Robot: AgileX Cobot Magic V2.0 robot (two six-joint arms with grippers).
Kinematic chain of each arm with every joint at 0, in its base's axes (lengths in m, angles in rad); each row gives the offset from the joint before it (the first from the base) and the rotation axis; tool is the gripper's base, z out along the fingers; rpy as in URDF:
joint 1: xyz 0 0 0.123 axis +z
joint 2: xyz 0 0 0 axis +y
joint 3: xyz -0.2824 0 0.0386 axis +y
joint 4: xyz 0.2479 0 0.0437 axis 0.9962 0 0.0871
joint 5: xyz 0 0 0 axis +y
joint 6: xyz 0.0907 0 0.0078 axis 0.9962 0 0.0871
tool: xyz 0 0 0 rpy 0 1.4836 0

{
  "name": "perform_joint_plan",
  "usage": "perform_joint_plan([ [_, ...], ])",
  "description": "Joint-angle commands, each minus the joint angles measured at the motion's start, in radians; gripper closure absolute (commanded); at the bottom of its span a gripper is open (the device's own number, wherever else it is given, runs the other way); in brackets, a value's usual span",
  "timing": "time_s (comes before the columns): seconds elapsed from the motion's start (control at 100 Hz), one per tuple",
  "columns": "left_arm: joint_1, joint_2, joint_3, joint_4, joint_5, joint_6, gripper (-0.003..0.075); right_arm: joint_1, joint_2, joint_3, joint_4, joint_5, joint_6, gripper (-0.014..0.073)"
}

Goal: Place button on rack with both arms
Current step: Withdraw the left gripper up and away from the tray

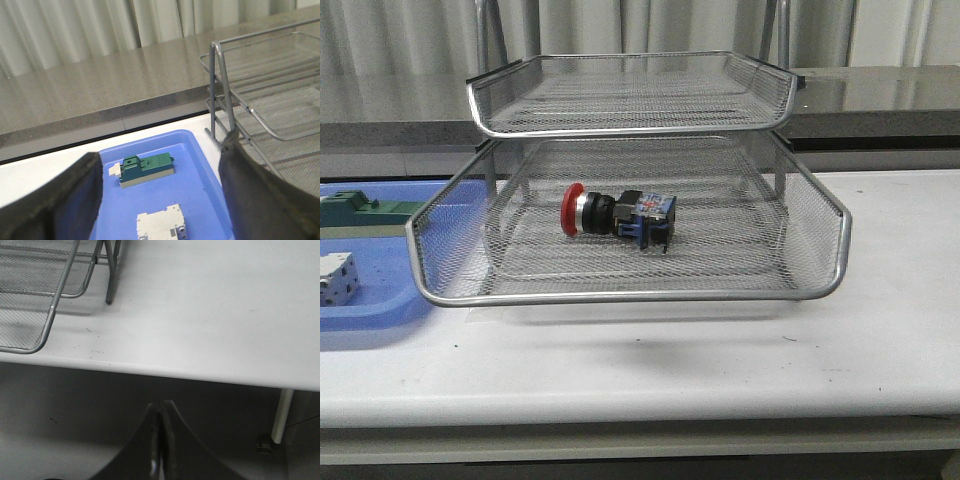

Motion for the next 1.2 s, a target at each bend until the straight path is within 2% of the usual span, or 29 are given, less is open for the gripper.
perform_joint_plan([
  [0.0, 0.001, -0.063, 0.019, -0.050, -0.104, -0.013, 0.0248, 0.000, 0.004, -0.033, -0.009, -0.052, 0.000, 0.0664],
  [0.29, 0.001, -0.198, 0.143, -0.065, -0.128, -0.013, 0.0248, 0.000, 0.004, -0.033, -0.009, -0.052, 0.000, 0.0664],
  [0.4, 0.001, -0.202, 0.154, -0.065, -0.173, -0.013, 0.0248, 0.000, 0.004, -0.033, -0.009, -0.052, 0.000, 0.0664],
  [0.66, 0.001, -0.202, 0.155, -0.065, -0.175, -0.013, 0.0255, 0.000, 0.004, -0.033, -0.009, -0.052, 0.000, 0.0664],
  [0.73, 0.001, -0.202, 0.155, -0.065, -0.175, -0.013, 0.0298, 0.000, 0.004, -0.033, -0.009, -0.052, 0.000, 0.0664],
  [0.8, 0.001, -0.202, 0.155, -0.065, -0.175, -0.013, 0.0378, 0.000, 0.004, -0.033, -0.009, -0.052, 0.000, 0.0664],
  [1.04, 0.001, -0.202, 0.155, -0.065, -0.175, -0.013, 0.0729, 0.000, 0.004, -0.033, -0.009, -0.052, 0.000, 0.0664],
  [1.19, 0.001, -0.202, 0.155, -0.065, -0.175, -0.013, 0.0741, 0.000, 0.004, -0.033, -0.009, -0.052, 0.000, 0.0662],
])
